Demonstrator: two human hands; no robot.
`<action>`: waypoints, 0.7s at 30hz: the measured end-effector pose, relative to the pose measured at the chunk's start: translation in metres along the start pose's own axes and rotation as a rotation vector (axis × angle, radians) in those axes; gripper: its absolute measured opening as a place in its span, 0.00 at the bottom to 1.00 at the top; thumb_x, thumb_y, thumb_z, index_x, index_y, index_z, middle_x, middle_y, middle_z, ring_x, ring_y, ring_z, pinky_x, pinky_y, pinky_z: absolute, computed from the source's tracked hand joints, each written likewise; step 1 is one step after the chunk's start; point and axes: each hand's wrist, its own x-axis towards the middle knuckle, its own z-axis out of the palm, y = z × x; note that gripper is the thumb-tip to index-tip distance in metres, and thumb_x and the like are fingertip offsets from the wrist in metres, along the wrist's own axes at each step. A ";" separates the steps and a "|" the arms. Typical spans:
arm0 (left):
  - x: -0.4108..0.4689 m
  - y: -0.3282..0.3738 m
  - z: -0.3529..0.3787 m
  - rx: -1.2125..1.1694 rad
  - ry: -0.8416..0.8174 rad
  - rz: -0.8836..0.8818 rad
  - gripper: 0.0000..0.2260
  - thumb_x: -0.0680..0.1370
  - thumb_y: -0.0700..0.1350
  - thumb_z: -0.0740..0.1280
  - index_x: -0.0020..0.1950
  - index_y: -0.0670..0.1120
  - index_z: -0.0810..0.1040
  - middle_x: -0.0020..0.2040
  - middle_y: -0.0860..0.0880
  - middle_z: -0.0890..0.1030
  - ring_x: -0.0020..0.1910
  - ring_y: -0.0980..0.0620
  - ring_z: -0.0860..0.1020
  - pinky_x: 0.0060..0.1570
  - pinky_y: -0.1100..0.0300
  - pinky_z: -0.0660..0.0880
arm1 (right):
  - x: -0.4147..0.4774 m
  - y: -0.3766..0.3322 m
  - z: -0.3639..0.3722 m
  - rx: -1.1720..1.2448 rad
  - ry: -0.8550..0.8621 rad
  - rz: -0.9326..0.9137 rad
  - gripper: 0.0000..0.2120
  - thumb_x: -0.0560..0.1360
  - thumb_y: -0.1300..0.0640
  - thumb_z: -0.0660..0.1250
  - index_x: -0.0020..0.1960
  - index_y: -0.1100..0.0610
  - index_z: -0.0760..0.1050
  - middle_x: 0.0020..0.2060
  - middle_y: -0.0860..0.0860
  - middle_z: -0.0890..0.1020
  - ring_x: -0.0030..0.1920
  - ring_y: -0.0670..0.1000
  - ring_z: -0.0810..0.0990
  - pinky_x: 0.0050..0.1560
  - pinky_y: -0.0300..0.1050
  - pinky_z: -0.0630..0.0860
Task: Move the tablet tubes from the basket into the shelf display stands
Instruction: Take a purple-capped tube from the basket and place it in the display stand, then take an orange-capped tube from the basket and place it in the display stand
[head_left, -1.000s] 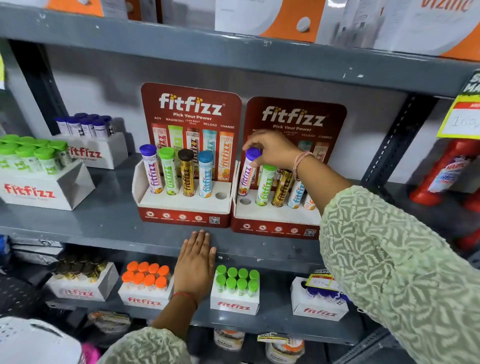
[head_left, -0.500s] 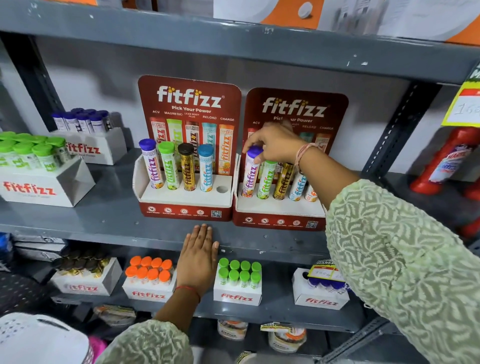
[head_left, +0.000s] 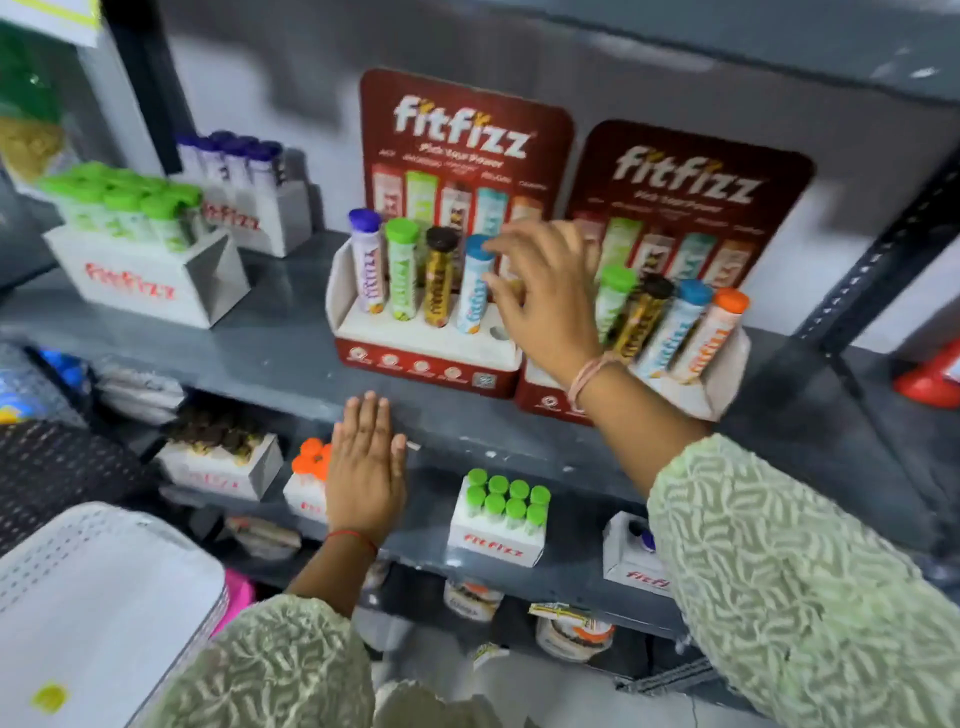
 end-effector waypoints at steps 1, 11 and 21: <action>-0.009 -0.017 -0.006 0.017 0.038 -0.055 0.24 0.78 0.48 0.49 0.67 0.33 0.66 0.67 0.33 0.67 0.68 0.36 0.61 0.65 0.43 0.56 | -0.011 -0.023 0.018 0.086 0.019 -0.093 0.10 0.68 0.59 0.68 0.49 0.56 0.79 0.51 0.57 0.82 0.53 0.55 0.70 0.51 0.50 0.65; -0.199 -0.180 -0.072 0.281 0.112 -0.787 0.24 0.77 0.48 0.50 0.66 0.33 0.67 0.66 0.33 0.69 0.66 0.35 0.63 0.64 0.42 0.57 | -0.131 -0.236 0.212 0.423 -0.717 -0.613 0.05 0.66 0.59 0.65 0.41 0.55 0.78 0.41 0.55 0.82 0.46 0.54 0.69 0.45 0.49 0.64; -0.292 -0.227 -0.069 0.391 0.054 -0.972 0.28 0.81 0.52 0.42 0.60 0.35 0.74 0.60 0.36 0.76 0.62 0.35 0.70 0.60 0.42 0.67 | -0.195 -0.446 0.352 0.541 -1.156 -0.837 0.22 0.76 0.64 0.55 0.69 0.55 0.65 0.70 0.57 0.68 0.68 0.60 0.67 0.68 0.53 0.65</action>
